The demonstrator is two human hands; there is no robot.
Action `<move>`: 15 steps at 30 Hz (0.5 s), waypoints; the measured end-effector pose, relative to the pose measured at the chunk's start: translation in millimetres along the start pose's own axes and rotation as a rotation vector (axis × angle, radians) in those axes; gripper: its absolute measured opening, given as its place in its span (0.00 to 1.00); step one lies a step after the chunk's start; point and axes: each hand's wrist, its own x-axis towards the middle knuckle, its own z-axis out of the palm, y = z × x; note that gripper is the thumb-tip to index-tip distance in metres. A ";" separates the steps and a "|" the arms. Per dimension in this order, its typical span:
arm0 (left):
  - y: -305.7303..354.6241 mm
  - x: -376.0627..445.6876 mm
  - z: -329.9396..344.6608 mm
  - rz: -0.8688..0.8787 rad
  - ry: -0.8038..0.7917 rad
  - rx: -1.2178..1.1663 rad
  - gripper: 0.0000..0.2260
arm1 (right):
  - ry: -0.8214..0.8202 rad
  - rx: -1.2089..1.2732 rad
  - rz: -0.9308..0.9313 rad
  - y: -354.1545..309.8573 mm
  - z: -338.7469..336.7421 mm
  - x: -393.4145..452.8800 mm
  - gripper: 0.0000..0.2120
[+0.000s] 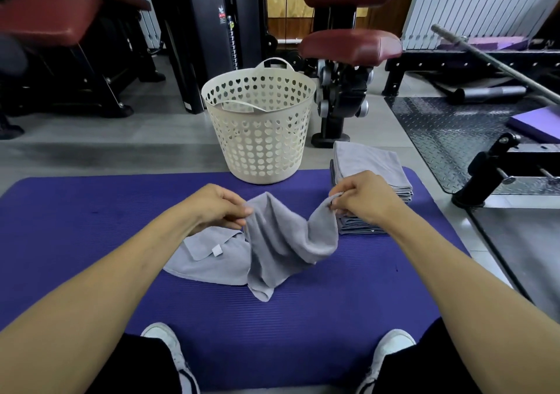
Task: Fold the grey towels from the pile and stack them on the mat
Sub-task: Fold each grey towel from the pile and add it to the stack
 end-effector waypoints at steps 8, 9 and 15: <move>-2.6 -19.4 14.4 0.083 0.298 -0.140 0.02 | 0.358 -0.007 -0.162 -24.4 10.0 -14.5 0.06; 1.5 -24.7 14.2 0.134 0.344 -0.189 0.02 | 0.364 0.069 -0.163 -30.8 11.6 -17.8 0.07; 67.3 -77.9 -14.2 0.410 0.477 -0.305 0.02 | 0.553 0.190 -0.288 -93.2 -28.5 -34.8 0.08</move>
